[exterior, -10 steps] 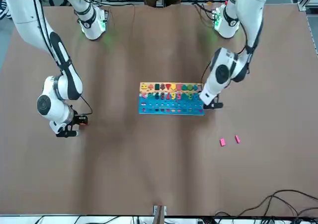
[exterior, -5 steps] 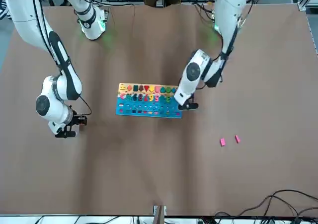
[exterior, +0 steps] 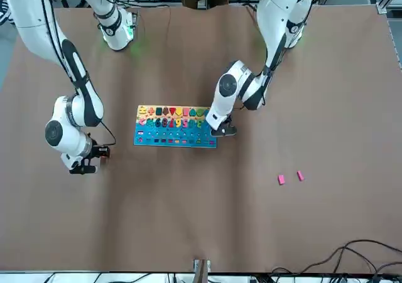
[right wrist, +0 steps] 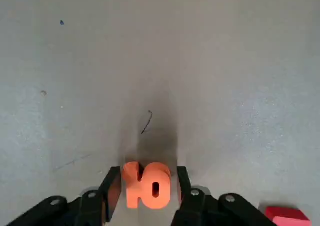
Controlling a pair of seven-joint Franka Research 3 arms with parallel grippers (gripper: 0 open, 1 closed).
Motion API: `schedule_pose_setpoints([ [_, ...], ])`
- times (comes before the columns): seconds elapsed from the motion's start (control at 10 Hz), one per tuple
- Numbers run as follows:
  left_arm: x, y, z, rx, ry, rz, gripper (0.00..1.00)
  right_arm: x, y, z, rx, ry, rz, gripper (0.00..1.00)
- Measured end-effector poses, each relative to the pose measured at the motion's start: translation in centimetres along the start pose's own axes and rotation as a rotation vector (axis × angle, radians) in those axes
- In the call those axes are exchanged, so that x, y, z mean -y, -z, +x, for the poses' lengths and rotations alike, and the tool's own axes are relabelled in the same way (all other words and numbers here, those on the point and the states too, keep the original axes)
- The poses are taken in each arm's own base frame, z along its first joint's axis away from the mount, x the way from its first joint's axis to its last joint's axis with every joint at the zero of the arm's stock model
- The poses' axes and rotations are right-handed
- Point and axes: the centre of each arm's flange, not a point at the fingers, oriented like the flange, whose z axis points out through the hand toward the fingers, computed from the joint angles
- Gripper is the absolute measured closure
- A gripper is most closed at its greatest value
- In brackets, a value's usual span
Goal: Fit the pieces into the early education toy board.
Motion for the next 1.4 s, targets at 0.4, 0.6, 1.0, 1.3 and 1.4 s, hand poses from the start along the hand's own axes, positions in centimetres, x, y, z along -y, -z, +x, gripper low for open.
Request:
schedule_pose_setpoints([
  [0.4,2.3,2.9,2.7,0.063,0.000,0.072,0.96,0.0,-0.1,-0.1,0.003,-0.001,0.000,0.47],
  [0.6,6.8,8.0,7.8,0.031,0.002,0.051,0.71,0.0,-0.2,-0.2,0.008,-0.001,0.000,0.47],
  [1.0,15.6,14.6,17.9,-0.064,0.052,0.051,0.12,-0.1,-0.3,-0.3,0.013,-0.001,0.000,0.47],
  [1.3,22.3,15.2,23.5,-0.045,0.042,0.059,0.00,-0.1,-0.3,-0.3,0.014,-0.001,0.000,0.52],
  [1.4,23.9,13.7,24.1,-0.022,0.040,0.065,0.00,0.0,-0.3,-0.3,0.014,0.000,0.000,0.57],
])
